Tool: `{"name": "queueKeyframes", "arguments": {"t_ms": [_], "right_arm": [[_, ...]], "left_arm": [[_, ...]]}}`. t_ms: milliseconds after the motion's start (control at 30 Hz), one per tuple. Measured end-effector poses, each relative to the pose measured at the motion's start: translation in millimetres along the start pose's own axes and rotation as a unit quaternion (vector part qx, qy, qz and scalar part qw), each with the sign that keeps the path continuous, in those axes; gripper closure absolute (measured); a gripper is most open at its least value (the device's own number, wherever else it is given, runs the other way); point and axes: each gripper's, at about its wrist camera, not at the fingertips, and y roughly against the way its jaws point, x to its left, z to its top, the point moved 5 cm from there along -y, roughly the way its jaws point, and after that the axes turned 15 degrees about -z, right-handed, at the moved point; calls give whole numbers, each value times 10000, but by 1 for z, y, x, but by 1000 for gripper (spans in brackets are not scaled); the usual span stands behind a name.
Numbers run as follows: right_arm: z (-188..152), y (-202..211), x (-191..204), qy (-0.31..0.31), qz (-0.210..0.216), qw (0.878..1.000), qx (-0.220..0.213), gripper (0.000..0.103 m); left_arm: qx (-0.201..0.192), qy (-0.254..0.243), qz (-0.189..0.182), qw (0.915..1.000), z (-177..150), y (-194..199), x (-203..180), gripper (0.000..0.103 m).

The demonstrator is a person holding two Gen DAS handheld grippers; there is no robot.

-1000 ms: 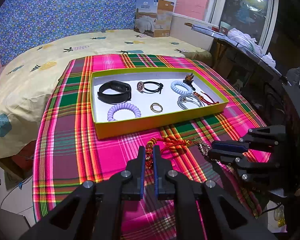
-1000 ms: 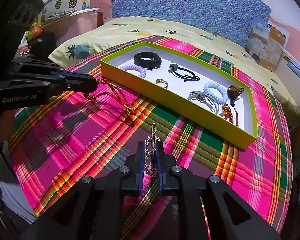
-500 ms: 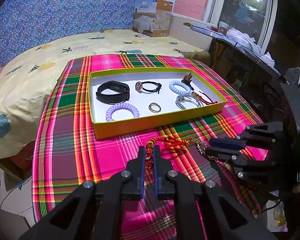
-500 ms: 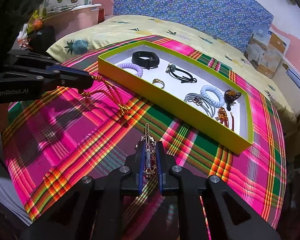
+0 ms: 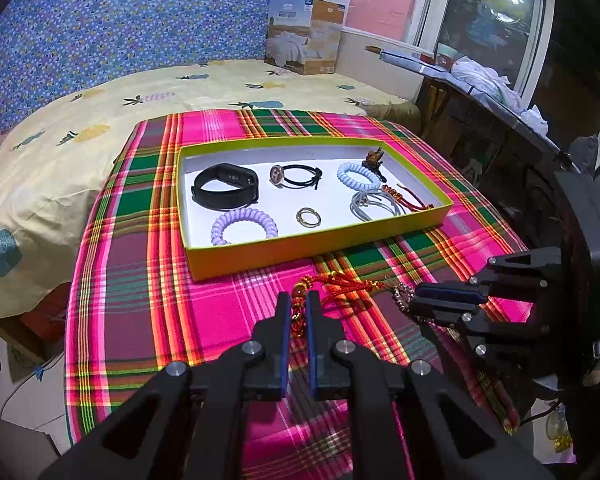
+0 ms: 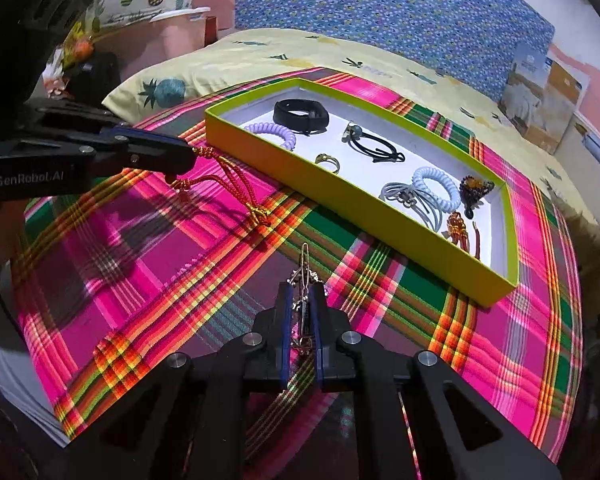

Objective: Organize jewelry
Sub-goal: 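Lift the chain bracelet and red tassel keychain off the cloth with both grippers, then carry the chain bracelet and tassel keychain into the box, open both grippers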

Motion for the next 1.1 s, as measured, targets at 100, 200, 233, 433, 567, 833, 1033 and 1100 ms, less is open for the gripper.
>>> {"name": "queueKeyframes", "arguments": {"t_ms": [100, 200, 233, 433, 567, 833, 1033, 1100], "right_arm": [[0, 2, -1, -83, -11, 10000, -25, 100], [-1, 4, -4, -151, -39, 9999, -32, 100], [-1, 4, -4, -162, -29, 9999, -25, 100], [1, 12, -11, -335, -18, 9994, -103, 100], [15, 26, -19, -494, 15, 9982, -327, 100], [45, 29, -37, -681, -127, 9961, -551, 100], [62, 12, -55, -814, -262, 9949, -538, 100], [67, 2, -63, -860, -322, 9946, -490, 100]], "left_arm": [[-7, -13, -1, 10000, 1, 1, -1, 96], [-23, -31, -7, 10000, 4, 2, -2, 96], [-30, -39, -11, 10000, 4, 2, -3, 96], [-106, -45, -25, 9999, 12, 6, -4, 96], [-196, -88, -10, 9998, 25, 8, -5, 96], [-285, -182, 86, 9994, 55, 2, 1, 96], [-209, -155, 186, 9995, 71, -14, 15, 96], [-163, -153, 215, 9995, 74, -20, 19, 96]]}}
